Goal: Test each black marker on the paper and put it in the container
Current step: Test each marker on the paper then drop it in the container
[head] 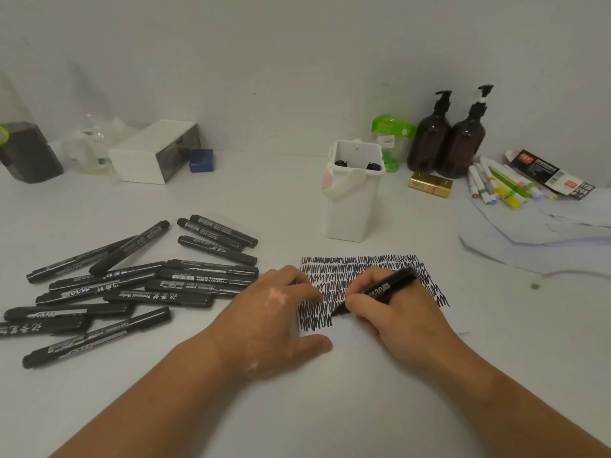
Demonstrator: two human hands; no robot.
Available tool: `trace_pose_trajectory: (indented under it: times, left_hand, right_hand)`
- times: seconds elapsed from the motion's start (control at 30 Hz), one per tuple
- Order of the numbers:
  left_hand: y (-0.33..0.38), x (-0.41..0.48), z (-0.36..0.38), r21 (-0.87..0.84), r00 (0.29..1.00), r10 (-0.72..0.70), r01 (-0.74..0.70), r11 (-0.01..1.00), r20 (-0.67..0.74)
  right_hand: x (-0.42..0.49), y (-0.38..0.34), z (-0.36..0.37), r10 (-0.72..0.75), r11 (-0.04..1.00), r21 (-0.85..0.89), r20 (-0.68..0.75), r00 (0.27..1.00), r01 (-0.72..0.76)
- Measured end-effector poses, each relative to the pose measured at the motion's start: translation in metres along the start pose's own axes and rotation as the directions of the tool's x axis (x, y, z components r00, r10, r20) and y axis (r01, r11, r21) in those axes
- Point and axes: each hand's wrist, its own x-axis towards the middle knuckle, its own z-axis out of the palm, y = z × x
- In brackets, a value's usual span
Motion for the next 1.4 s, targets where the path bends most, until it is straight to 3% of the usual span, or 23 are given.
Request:
trace_pose_trajectory:
  times: [0.23,0.33,0.47,0.67,0.73,0.87,1.13,1.4]
  left_hand:
    - [-0.001,0.0,0.0,0.0,1.0,0.009,-0.009,1.0,0.001]
    - [-0.001,-0.002,0.0,-0.02,1.0,0.01,-0.01,1.0,-0.028]
    - [0.001,-0.003,-0.005,-0.25,0.981,-0.061,0.013,0.968,-0.184]
    - [-0.003,0.0,-0.006,-0.452,0.953,-0.167,0.037,0.891,-0.252]
    - [-0.004,0.0,-0.005,-0.578,0.947,-0.217,0.042,0.815,-0.238]
    - [-0.009,0.003,-0.006,-0.728,0.931,-0.296,0.051,0.684,-0.213]
    - [-0.012,0.005,-0.006,-0.73,0.962,-0.201,0.002,0.683,-0.186]
    - [-0.009,0.005,-0.001,-0.779,0.983,-0.101,-0.057,0.624,-0.153]
  right_hand:
    - [0.0,-0.002,0.0,0.008,1.0,0.002,0.025,1.0,-0.008]
    - [0.002,-0.002,-0.003,0.024,0.988,0.152,-0.054,0.998,-0.016]
    - [0.005,-0.004,-0.015,0.12,0.848,0.527,-0.085,0.989,-0.058]
    - [0.008,-0.002,-0.026,0.073,0.838,0.546,-0.102,0.992,-0.006]
    - [0.008,-0.003,-0.028,0.062,0.824,0.566,-0.087,0.994,-0.002]
    - [0.007,-0.005,-0.032,0.083,0.692,0.72,-0.016,0.996,-0.046]
    - [0.006,-0.007,-0.03,0.022,0.714,0.699,-0.076,0.997,0.038]
    - [0.001,-0.008,-0.023,-0.068,0.781,0.624,0.052,0.996,0.021]
